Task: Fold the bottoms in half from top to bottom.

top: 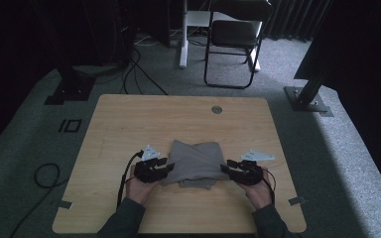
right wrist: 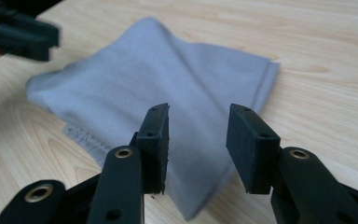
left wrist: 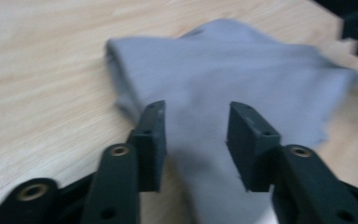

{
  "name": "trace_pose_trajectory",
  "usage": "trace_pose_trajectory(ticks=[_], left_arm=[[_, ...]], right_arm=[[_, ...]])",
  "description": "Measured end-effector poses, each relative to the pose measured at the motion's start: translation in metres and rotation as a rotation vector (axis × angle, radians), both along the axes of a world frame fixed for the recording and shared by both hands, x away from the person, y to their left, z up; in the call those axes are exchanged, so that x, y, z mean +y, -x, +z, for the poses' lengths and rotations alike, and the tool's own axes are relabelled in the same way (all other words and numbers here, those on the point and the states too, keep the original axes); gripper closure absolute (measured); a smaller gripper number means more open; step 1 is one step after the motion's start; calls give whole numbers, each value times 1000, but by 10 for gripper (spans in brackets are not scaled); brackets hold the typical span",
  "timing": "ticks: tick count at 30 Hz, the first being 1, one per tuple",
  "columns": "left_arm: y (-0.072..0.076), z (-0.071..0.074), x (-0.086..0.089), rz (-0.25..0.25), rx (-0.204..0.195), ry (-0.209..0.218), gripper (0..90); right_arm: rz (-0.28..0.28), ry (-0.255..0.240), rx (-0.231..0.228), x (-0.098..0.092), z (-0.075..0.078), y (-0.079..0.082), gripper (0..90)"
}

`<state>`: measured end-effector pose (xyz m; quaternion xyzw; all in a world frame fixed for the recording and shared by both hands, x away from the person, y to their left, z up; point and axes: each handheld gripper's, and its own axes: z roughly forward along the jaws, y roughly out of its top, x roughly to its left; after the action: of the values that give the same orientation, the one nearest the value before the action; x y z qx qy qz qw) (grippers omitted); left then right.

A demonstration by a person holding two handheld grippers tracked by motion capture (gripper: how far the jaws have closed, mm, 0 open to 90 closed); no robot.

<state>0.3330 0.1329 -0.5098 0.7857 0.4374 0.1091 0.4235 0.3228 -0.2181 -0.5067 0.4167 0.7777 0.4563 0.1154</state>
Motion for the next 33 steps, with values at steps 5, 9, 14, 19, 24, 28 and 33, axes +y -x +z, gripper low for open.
trace_pose_trajectory(ticks=[5, 9, 14, 19, 24, 28, 33], left_arm=[[-13, -16, 1, 8, 110, 80, 541], [-10, -18, -2, -11, 127, 86, 545], [2, -11, -5, -57, 96, 61, 868], [25, 9, -8, -92, 23, 70, 877], [37, 2, -15, -114, 58, 4, 875], [34, -21, -17, -90, 110, -42, 870], [21, -32, -19, -56, 116, -81, 867]], right_arm=[[24, 49, 22, 15, -13, -1, 564], [33, 71, 26, 19, -16, -1, 551], [45, 92, 24, 20, -18, 1, 534], [42, 97, 11, 20, -16, 4, 527], [57, 122, 26, 20, -20, 5, 516], [65, 162, 63, 21, -29, 4, 513], [79, 192, 68, 28, -34, 4, 511]])
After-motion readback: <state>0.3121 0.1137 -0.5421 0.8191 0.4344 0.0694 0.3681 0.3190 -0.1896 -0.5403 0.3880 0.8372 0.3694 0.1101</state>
